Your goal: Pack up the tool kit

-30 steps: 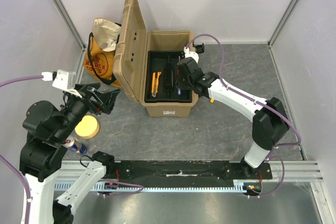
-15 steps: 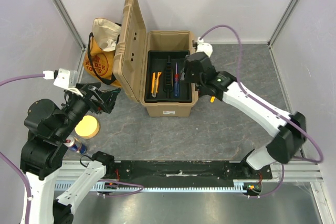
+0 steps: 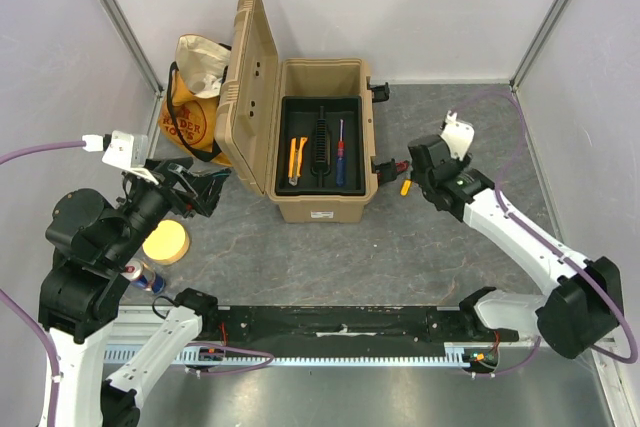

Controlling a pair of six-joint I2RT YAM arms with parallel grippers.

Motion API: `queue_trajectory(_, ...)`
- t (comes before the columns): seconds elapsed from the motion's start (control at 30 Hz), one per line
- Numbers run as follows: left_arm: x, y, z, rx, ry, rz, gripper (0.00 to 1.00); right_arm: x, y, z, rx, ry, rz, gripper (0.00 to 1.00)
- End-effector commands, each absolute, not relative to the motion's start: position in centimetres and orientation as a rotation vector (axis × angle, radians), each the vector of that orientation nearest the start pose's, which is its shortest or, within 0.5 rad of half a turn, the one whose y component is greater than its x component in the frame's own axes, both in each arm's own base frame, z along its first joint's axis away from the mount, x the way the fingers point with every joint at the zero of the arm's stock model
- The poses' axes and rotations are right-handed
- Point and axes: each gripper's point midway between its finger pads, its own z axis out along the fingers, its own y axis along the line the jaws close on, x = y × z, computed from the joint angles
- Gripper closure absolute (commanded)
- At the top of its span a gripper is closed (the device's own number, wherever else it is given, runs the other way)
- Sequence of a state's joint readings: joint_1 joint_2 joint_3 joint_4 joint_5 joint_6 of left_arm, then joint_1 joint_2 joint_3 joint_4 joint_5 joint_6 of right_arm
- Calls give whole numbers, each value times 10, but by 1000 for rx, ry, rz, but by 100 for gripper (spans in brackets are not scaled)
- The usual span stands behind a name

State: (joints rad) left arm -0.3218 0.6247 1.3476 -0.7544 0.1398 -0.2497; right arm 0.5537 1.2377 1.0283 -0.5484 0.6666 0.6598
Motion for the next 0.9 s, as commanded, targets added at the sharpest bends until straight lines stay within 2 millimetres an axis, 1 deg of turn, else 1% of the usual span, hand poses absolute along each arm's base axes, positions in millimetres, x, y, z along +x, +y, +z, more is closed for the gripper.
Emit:
queue_trajectory(0.0,170,-96,437,178,1590,-575,11,315,70,160,493,2139,-76,28)
queue_trajectory(0.1,170,-96,436,179,1590,-574,11,313,73,133,457,2203,-19,29)
queue_trajectory(0.17,171,-97,436,179,1593,-576,11,315,79,120,431,2235,17,30)
queue_trajectory(0.27,170,-98,437,184,1592,-583,11,321,83,105,428,2267,36,30)
queue_trajectory(0.47,168,-97,441,183,1581,-578,11,346,94,76,424,2308,106,33)
queue_trajectory(0.6,169,-97,443,180,1585,-577,11,365,103,60,418,2342,156,41)
queue_trajectory(0.63,169,-97,442,179,1590,-576,11,368,105,51,410,2367,148,43)
queue_trajectory(0.73,169,-97,441,181,1596,-575,11,377,110,44,398,2386,153,46)
queue_trajectory(0.87,167,-95,443,178,1590,-570,11,383,112,40,406,2389,152,47)
